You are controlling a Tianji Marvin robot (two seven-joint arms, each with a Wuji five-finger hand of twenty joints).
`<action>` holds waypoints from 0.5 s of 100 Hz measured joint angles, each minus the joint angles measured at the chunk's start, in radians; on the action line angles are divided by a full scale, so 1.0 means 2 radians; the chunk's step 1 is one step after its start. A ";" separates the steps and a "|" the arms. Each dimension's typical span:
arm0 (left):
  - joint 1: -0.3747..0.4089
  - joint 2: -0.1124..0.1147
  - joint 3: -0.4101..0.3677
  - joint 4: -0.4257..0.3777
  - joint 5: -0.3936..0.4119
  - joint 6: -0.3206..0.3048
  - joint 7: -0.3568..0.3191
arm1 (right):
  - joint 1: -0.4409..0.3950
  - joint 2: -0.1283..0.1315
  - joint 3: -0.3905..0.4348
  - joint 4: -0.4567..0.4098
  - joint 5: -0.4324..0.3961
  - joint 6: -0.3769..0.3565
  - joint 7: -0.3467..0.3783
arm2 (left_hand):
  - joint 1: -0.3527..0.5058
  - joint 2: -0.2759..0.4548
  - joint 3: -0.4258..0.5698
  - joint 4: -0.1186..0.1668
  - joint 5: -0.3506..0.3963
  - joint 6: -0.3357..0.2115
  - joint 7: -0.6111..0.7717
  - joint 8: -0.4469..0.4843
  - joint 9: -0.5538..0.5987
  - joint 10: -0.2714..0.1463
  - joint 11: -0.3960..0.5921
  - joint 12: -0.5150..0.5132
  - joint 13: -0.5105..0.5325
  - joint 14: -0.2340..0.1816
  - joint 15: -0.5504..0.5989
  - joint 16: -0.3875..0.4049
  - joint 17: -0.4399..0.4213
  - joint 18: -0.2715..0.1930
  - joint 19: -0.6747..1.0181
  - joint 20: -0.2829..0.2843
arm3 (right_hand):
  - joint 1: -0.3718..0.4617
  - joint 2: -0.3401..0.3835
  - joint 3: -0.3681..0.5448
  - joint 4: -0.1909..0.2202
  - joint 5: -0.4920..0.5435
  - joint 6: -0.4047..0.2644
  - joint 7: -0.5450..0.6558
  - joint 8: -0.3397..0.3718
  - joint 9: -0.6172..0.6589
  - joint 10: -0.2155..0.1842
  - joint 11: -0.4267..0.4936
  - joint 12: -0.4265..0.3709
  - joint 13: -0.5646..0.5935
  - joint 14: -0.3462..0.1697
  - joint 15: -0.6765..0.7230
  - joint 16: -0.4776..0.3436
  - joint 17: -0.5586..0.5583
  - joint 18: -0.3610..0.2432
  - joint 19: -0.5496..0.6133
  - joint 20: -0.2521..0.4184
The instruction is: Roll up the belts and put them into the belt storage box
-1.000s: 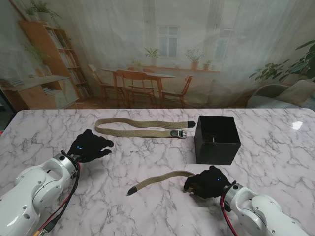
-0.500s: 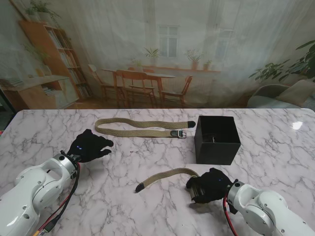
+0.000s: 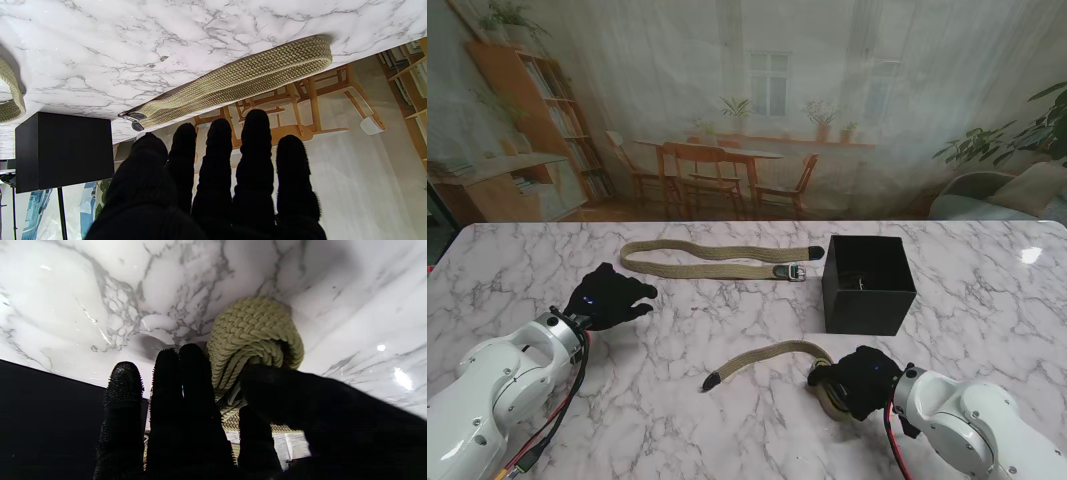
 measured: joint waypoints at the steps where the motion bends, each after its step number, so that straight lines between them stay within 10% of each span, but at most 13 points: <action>1: 0.000 0.000 0.000 0.000 0.000 0.000 0.000 | 0.000 0.000 0.000 0.000 0.000 0.000 0.001 | 0.000 0.000 0.000 0.000 0.000 0.000 0.000 0.000 0.000 0.000 0.000 0.000 0.000 0.000 0.000 0.000 0.000 0.000 0.000 0.000 | 0.013 0.003 0.000 0.004 0.000 0.002 -0.002 0.000 0.000 0.000 0.000 -0.001 0.000 0.000 0.000 0.000 0.000 0.000 0.000 -0.002; 9: 0.000 0.000 0.000 0.000 0.000 0.000 0.000 | -0.002 0.000 0.001 -0.004 -0.005 0.003 0.006 | 0.000 0.000 0.000 0.000 0.000 0.000 0.000 0.000 0.000 0.000 0.000 0.000 0.000 0.000 0.000 0.000 0.000 0.000 0.000 0.000 | 0.041 0.003 0.000 -0.007 0.000 0.003 -0.008 0.000 0.000 0.000 -0.013 -0.012 -0.004 0.000 0.000 -0.008 0.000 0.000 -0.001 -0.010; 25: 0.000 0.000 0.000 0.000 0.000 0.000 0.000 | -0.007 0.000 0.005 -0.011 -0.028 0.007 -0.001 | 0.000 0.000 0.000 0.000 0.000 0.000 0.000 0.000 0.000 0.000 0.000 0.000 0.000 0.000 0.000 0.000 0.000 0.000 0.000 0.000 | 0.079 0.034 0.000 -0.139 0.000 0.004 -0.008 -0.012 0.009 0.005 -0.059 -0.032 -0.003 0.007 -0.006 -0.015 0.012 0.000 -0.001 -0.028; 50: 0.000 0.000 0.000 0.000 0.001 0.000 0.000 | 0.000 0.002 0.002 -0.007 -0.071 -0.005 -0.017 | 0.000 0.000 0.000 0.000 0.000 0.000 0.000 0.000 0.000 0.000 0.000 0.000 0.000 0.000 0.000 0.000 0.000 0.000 0.000 0.000 | 0.166 0.043 -0.013 -0.159 0.001 0.004 0.029 -0.020 0.069 -0.022 -0.110 -0.057 0.049 -0.011 -0.008 -0.019 0.062 -0.064 0.020 -0.076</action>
